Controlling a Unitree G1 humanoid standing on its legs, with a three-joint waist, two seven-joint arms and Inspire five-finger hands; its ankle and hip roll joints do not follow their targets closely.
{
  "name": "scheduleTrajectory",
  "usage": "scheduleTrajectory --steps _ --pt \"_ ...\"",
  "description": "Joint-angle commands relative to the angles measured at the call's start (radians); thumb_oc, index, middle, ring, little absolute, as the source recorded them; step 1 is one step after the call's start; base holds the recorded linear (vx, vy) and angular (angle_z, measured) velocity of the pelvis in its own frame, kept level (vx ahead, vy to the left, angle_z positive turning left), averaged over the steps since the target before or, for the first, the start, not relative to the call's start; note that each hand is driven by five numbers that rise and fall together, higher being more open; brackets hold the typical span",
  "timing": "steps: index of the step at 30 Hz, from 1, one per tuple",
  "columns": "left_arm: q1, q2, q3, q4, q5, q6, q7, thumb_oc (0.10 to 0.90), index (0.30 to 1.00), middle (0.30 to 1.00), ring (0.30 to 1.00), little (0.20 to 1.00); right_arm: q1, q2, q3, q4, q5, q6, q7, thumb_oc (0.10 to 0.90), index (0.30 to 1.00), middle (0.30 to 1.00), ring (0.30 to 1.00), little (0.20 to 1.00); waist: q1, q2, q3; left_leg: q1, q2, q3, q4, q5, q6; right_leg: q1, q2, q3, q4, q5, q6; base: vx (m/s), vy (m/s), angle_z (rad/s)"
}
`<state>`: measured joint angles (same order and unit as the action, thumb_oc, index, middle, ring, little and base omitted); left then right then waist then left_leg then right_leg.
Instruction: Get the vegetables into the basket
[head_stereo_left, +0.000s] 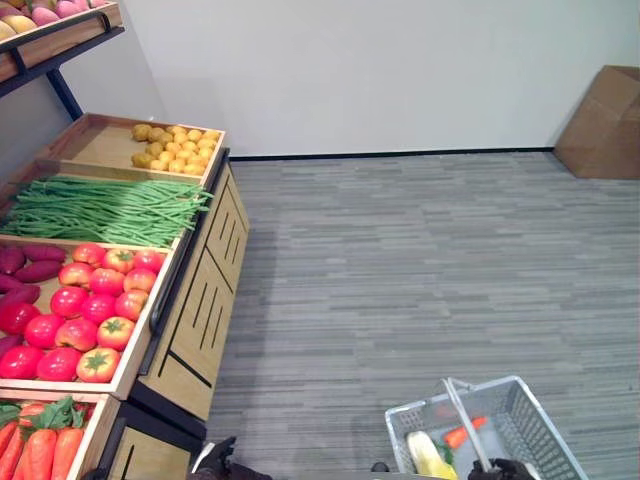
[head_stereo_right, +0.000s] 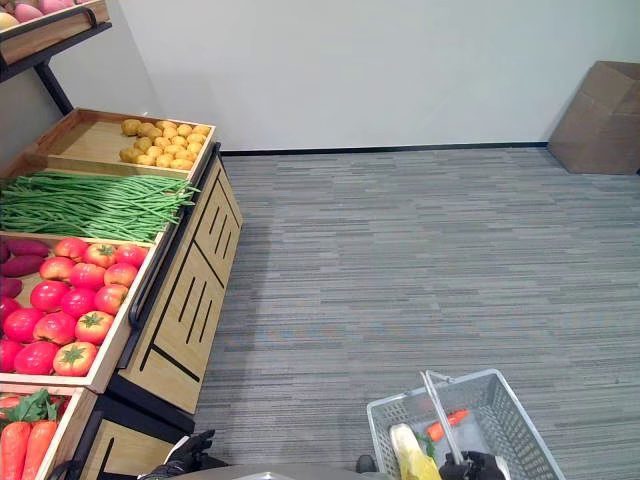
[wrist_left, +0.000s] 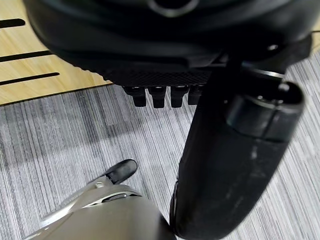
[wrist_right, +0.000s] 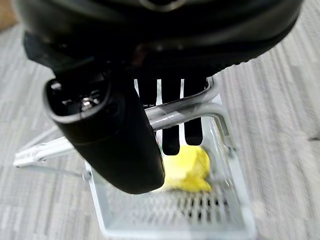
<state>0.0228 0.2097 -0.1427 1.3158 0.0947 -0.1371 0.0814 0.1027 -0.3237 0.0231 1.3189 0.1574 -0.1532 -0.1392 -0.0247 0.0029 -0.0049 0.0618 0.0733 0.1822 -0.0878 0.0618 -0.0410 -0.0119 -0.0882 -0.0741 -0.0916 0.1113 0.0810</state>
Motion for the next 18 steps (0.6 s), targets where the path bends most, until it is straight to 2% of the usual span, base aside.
scheduleTrajectory --steps 1,18 --pt "0.022 0.006 0.038 0.101 0.001 0.021 0.031 0.9 1.0 1.0 1.0 1.0 -0.057 0.036 -0.004 0.055 0.063 -0.062 0.012 0.4 0.3 0.3 0.3 0.3 -0.005 -0.036 0.008 -0.02 0.097 -0.029 0.001 -0.003 -0.09 0.022 -0.106 -0.04 0.004 -0.001 0.107 0.0 0.0 0.0" --pt "0.014 -0.029 0.029 0.116 -0.052 0.02 0.024 0.9 1.0 1.0 1.0 1.0 -0.034 0.078 0.026 0.096 0.058 -0.043 0.023 0.4 0.3 0.3 0.3 0.3 -0.017 -0.025 0.004 -0.022 0.101 -0.028 0.001 0.001 -0.093 0.025 -0.105 -0.043 0.004 -0.004 0.104 0.0 0.0 0.0"
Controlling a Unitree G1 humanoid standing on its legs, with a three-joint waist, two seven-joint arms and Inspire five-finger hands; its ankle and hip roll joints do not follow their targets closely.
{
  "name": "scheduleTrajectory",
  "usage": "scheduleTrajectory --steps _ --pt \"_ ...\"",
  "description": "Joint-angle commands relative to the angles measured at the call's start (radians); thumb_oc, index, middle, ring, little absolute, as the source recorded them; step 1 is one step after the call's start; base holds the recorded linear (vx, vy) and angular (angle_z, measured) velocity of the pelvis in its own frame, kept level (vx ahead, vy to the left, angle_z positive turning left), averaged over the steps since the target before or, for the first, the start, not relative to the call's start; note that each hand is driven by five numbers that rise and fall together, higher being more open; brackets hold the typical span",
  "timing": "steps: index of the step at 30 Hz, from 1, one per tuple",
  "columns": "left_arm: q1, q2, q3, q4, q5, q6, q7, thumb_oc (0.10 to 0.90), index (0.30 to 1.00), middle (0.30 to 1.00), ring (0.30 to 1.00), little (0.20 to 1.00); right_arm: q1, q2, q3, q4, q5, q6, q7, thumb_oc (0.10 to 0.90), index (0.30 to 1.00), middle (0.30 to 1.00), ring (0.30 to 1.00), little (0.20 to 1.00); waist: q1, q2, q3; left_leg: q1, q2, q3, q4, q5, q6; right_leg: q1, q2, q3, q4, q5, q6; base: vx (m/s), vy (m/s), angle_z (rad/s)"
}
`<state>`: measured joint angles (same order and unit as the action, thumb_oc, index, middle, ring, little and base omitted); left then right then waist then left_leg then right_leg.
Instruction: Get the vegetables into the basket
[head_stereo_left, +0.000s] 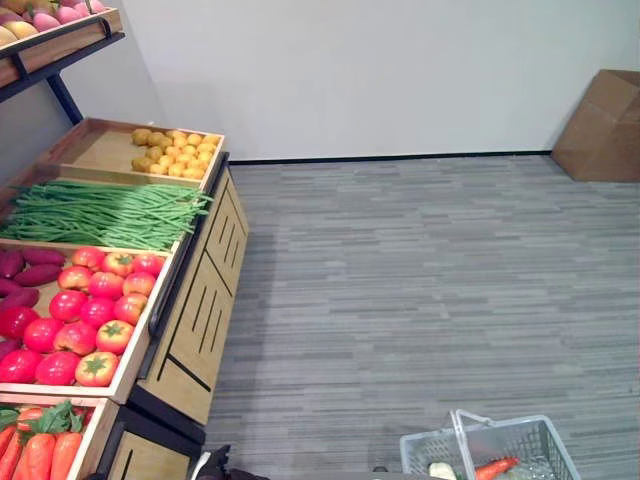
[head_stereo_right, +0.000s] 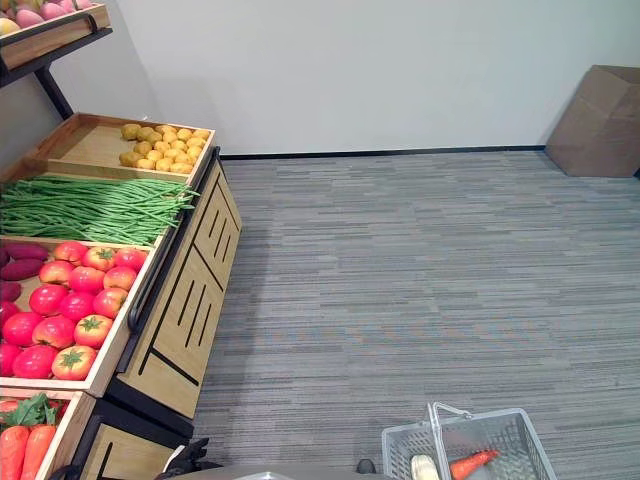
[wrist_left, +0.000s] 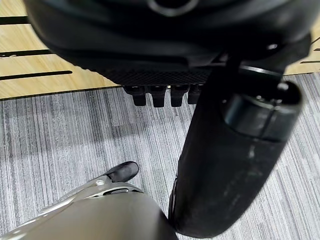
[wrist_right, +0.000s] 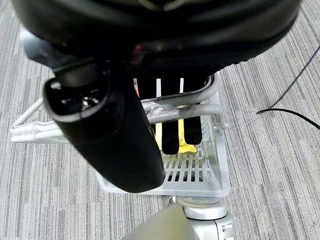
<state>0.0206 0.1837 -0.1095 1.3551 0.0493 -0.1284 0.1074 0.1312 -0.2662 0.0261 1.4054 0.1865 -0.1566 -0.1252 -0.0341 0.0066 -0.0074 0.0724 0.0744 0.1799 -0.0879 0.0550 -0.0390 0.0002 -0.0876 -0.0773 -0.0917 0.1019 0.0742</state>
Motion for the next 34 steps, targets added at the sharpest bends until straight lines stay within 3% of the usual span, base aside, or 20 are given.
scheduleTrajectory --steps 1,2,4,16,26,34 --pt "0.015 -0.003 -0.005 0.078 -0.008 0.012 -0.002 0.9 1.0 1.0 1.0 1.0 -0.063 0.021 0.023 0.01 0.031 -0.04 0.008 0.4 0.3 0.3 0.3 0.3 -0.007 -0.028 0.007 -0.032 0.1 -0.026 0.001 0.007 -0.096 0.013 -0.105 -0.04 0.004 0.006 0.11 0.0 0.0 0.0" --pt "0.014 -0.005 -0.007 0.079 -0.01 0.012 -0.003 0.9 1.0 1.0 1.0 1.0 -0.063 0.02 0.024 0.011 0.031 -0.038 0.01 0.4 0.3 0.3 0.3 0.3 -0.008 -0.028 0.007 -0.032 0.1 -0.025 0.001 0.008 -0.096 0.013 -0.105 -0.04 0.004 0.006 0.11 0.0 0.0 0.0" --pt "0.013 -0.007 -0.009 0.08 -0.012 0.013 -0.005 0.9 1.0 1.0 1.0 1.0 -0.063 0.019 0.029 0.013 0.03 -0.037 0.015 0.9 1.0 1.0 1.0 1.0 -0.008 -0.028 0.006 -0.033 0.1 -0.025 0.001 0.009 -0.097 0.013 -0.104 -0.041 0.004 0.007 0.109 0.0 0.0 0.0" --pt "0.005 -0.011 -0.029 0.076 -0.016 0.014 -0.021 0.9 1.0 1.0 1.0 1.0 -0.076 0.007 0.057 0.05 -0.019 -0.011 0.035 0.9 1.0 1.0 1.0 1.0 -0.006 -0.029 0.011 -0.037 0.108 -0.026 0.001 0.012 -0.099 0.009 -0.098 -0.042 0.004 0.007 0.106 0.0 0.0 0.0" --pt "-0.001 -0.016 -0.044 0.067 -0.021 0.021 -0.051 0.9 1.0 1.0 1.0 1.0 -0.089 -0.021 0.111 0.102 -0.182 0.039 0.055 0.9 1.0 1.0 1.0 1.0 0.004 -0.027 0.015 -0.042 0.111 -0.041 0.001 0.016 -0.1 0.014 -0.097 -0.056 0.004 0.004 0.105 0.0 0.0 0.01" --pt "-0.007 -0.017 -0.051 0.061 -0.024 0.026 -0.07 0.9 1.0 1.0 1.0 1.0 -0.098 -0.026 0.103 0.11 -0.163 0.049 0.084 0.9 1.0 1.0 1.0 1.0 0.005 -0.026 0.014 -0.041 0.111 -0.043 0.001 0.015 -0.099 0.017 -0.1 -0.057 0.004 0.005 0.106 0.0 0.0 0.0"
